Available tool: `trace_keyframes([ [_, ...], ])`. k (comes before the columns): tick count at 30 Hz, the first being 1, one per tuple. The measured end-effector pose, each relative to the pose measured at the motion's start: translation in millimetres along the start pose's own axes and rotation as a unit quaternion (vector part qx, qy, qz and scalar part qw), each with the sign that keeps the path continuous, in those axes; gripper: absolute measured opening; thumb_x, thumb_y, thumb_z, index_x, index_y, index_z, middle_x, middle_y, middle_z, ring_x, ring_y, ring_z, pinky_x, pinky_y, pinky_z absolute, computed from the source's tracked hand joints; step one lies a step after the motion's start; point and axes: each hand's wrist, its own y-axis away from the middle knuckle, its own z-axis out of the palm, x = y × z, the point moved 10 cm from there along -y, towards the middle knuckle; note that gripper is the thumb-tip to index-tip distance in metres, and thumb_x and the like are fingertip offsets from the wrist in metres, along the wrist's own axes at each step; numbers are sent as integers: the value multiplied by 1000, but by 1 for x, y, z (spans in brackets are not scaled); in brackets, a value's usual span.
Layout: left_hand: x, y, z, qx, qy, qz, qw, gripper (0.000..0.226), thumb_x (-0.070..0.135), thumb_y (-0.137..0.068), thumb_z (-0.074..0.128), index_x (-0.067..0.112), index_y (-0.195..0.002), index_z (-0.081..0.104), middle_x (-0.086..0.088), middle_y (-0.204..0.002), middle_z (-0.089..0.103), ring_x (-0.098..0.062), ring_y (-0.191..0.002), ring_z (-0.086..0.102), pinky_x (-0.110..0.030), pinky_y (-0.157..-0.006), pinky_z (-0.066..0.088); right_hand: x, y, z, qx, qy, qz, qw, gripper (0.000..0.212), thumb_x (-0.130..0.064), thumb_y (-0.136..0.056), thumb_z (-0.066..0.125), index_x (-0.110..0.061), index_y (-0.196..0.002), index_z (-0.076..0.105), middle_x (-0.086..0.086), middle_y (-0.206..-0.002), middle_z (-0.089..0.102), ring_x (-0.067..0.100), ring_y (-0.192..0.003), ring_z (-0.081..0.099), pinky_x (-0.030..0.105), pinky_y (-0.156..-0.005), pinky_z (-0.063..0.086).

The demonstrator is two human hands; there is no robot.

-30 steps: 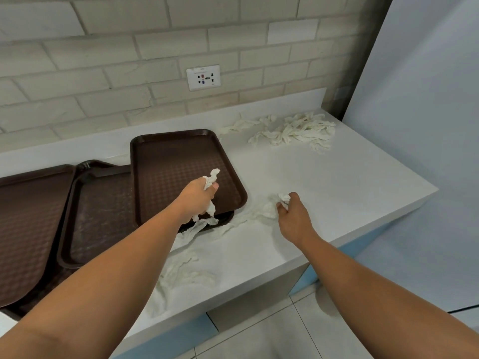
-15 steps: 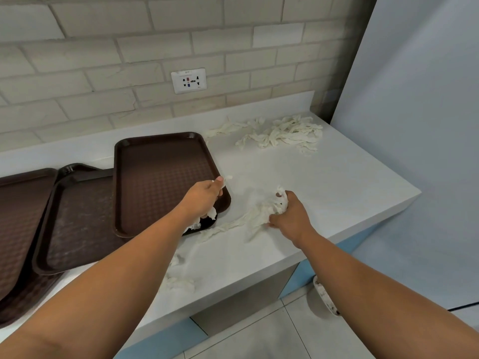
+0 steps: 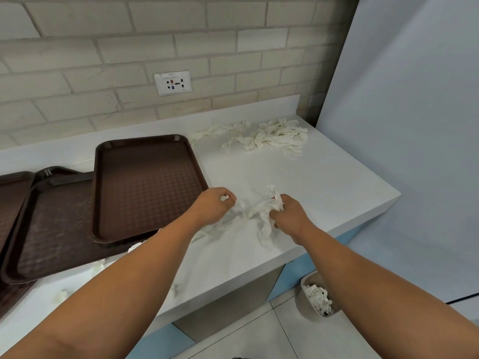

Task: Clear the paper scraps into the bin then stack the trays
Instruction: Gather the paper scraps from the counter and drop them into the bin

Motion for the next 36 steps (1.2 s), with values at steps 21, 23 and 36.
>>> trace_keyframes([
  [21,3,-11,19,-16,-23,-6,1000,13,34,-94,59,28,-98,70,9,-120,65,-10,-112,57,-23,-89,41,-2,-6,-23,-29,112,15,993,51,-8,-82,66,-20,-123,39,6,-98,57,17,-75,55,23,-59,44],
  [23,5,-11,19,-12,-17,-8,1000,13,34,-95,60,27,-98,70,10,-118,66,-10,-112,57,-24,-91,42,0,-9,-32,-20,119,26,992,38,-6,-87,59,-16,-120,45,9,-102,58,17,-76,55,21,-56,42],
  [36,35,-11,25,31,15,-17,999,17,34,-97,57,24,-98,70,7,-112,66,-11,-103,59,-24,-79,44,-12,-15,-104,133,242,2,961,23,-5,-92,56,-4,-114,60,15,-109,65,24,-89,57,25,-73,40],
])
